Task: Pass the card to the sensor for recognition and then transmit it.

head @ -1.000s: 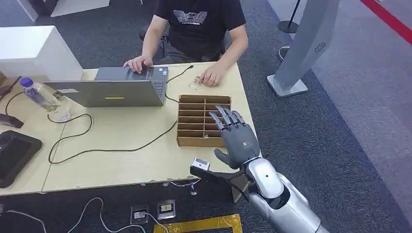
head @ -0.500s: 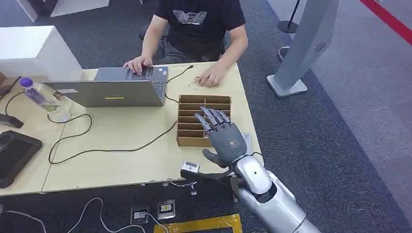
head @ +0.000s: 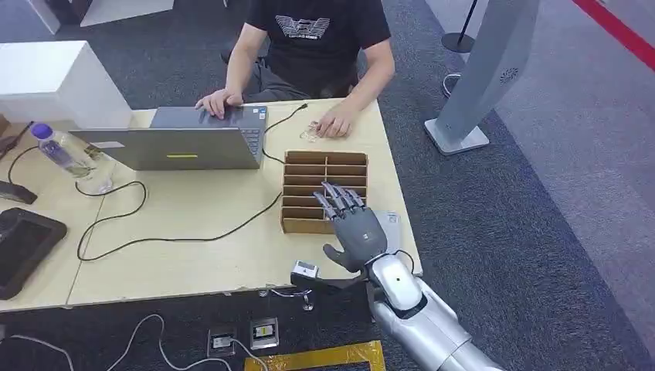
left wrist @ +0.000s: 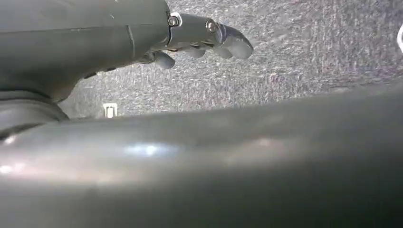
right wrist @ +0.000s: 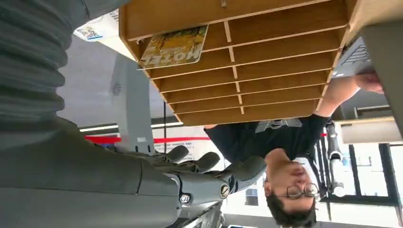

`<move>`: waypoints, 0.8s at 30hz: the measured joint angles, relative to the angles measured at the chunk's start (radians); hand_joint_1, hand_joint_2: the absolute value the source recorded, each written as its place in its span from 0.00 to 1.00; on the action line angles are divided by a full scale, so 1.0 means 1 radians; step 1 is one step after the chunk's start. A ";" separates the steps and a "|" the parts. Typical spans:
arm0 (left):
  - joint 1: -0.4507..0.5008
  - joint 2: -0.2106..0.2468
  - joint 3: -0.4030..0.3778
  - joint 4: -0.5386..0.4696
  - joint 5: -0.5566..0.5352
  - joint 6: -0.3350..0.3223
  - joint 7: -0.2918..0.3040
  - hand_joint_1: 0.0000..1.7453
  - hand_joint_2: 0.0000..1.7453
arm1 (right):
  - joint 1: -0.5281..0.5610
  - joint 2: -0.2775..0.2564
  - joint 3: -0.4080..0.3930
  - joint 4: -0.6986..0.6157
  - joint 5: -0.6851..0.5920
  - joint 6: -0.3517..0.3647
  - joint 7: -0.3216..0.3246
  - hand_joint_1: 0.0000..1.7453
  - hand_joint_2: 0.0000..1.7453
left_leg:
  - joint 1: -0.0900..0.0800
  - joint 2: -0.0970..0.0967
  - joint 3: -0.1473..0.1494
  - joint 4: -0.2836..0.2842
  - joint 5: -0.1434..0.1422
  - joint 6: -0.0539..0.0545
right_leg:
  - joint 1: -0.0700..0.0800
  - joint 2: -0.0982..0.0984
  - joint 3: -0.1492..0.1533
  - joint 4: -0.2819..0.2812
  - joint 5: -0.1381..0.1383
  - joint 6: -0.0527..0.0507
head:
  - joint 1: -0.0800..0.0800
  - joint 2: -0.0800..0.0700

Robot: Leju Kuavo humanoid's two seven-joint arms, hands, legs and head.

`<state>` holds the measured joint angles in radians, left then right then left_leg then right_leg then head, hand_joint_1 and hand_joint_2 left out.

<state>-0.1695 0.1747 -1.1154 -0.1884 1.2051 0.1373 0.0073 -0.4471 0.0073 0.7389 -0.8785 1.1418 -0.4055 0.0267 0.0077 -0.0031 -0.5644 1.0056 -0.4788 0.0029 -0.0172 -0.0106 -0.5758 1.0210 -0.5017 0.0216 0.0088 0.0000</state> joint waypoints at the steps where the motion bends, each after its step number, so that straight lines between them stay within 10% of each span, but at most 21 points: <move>1: 0.000 0.002 0.000 0.000 0.000 -0.002 0.001 0.00 0.00 | -0.004 0.002 0.001 0.008 -0.002 -0.001 0.000 0.00 1.00 | 0.000 0.000 0.000 0.000 0.000 0.000 | 0.000 0.000 0.000 0.000 0.000 0.000 | 0.000 0.000; 24: -0.003 0.012 -0.012 0.007 -0.037 -0.021 0.003 0.00 0.00 | -0.022 0.007 -0.001 0.097 0.027 -0.022 0.044 0.00 1.00 | 0.000 0.000 0.001 0.000 0.000 0.000 | 0.000 0.001 0.000 0.000 0.000 0.000 | 0.000 0.000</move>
<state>-0.1722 0.1869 -1.1276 -0.1812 1.1681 0.1167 0.0099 -0.4687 0.0141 0.7378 -0.7813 1.1685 -0.4272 0.0706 0.0077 -0.0029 -0.5637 1.0057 -0.4788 0.0029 -0.0172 -0.0099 -0.5762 1.0209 -0.5017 0.0216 0.0088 0.0000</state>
